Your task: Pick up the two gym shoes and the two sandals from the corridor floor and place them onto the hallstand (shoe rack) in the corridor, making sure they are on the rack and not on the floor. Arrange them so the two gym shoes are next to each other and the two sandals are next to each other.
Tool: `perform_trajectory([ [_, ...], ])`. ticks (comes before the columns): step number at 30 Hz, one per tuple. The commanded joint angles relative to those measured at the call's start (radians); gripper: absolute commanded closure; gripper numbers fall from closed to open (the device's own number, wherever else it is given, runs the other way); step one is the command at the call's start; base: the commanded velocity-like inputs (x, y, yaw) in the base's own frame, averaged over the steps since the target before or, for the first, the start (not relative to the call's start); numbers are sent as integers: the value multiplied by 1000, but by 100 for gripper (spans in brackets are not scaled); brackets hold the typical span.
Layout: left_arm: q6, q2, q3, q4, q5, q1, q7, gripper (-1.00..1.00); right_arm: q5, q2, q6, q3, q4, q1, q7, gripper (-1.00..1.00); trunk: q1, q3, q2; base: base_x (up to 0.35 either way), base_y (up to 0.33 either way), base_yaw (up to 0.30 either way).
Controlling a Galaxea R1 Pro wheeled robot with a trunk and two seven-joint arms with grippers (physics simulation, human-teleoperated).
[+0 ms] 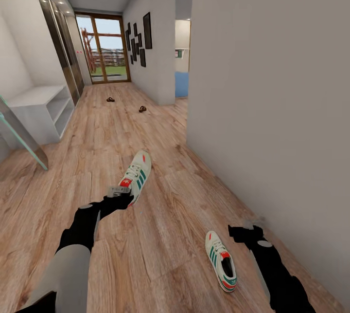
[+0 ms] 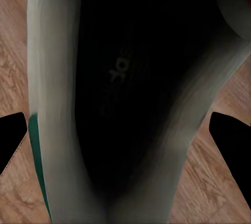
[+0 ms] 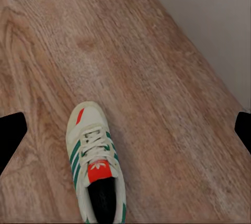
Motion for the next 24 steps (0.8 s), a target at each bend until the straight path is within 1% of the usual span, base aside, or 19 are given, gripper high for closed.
perform_trajectory([
  [1,4,-4,6,-2,-5,-1,-1,100,9,0,9,2,27,-17,1,-100,0,-1,0,0,0,0],
  [3,2,-8,6,-2,-4,2,15,100,7,2,12,6,115,-57,4,-100,0,-1,0,0,0,0],
  [5,0,-9,6,-3,-4,3,20,100,6,3,2,8,152,-69,5,-100,0,-1,0,0,0,0],
  [7,0,-10,6,-4,-4,4,21,100,6,3,-14,10,167,-74,6,-100,0,-1,0,23,0,0],
  [8,-1,-10,6,-5,-4,5,22,100,6,3,-46,12,180,-79,8,-100,0,-1,0,165,0,0],
  [11,0,-10,6,-12,-5,4,25,100,7,3,-94,12,191,-82,9,-100,0,-1,0,229,0,0],
  [17,0,-11,4,-11,-5,4,27,100,7,4,-114,12,215,-83,5,-100,0,-1,0,62,0,12],
  [24,0,-20,2,-5,-4,4,25,100,7,5,-116,12,238,-83,2,-100,0,-1,0,5,0,213],
])
